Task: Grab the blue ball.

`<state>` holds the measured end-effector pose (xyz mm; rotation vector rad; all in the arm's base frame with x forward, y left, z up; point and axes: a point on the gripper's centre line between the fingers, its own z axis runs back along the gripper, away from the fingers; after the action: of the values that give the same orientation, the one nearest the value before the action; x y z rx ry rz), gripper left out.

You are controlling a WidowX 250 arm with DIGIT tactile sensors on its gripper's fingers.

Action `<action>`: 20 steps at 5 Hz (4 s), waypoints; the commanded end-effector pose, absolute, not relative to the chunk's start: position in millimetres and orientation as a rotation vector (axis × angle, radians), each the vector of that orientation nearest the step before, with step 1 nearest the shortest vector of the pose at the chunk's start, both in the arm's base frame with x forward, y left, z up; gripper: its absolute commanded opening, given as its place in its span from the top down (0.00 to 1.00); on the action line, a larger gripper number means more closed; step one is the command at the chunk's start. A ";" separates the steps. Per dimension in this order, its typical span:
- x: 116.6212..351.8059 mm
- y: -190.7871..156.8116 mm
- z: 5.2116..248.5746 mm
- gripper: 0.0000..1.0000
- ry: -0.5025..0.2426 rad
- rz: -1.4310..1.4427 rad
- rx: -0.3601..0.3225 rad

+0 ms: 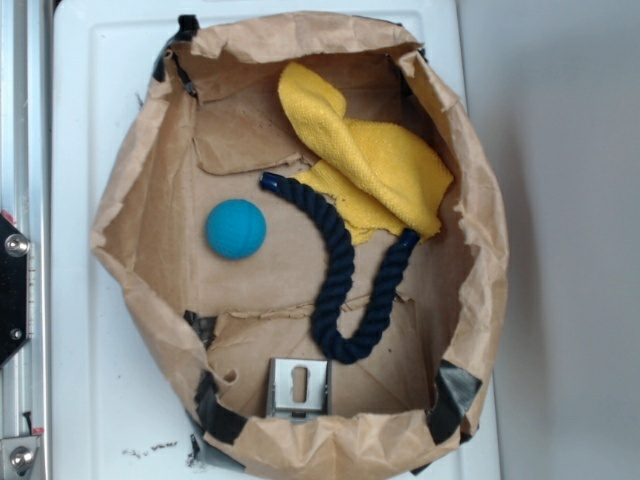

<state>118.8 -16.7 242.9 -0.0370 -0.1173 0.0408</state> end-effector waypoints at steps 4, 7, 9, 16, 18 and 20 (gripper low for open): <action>192.4 -13.0 202.8 0.00 -0.224 0.176 0.020; 257.9 24.9 162.7 0.00 -0.234 0.169 -0.050; 270.6 37.5 125.3 0.00 -0.231 0.152 -0.052; 270.8 74.8 44.8 0.00 -0.180 0.162 0.173; 260.9 63.5 34.3 0.00 -0.162 0.040 0.309; 266.5 60.9 38.0 0.00 -0.143 -0.004 0.298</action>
<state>261.2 61.4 30.8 0.2802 -0.1273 0.0190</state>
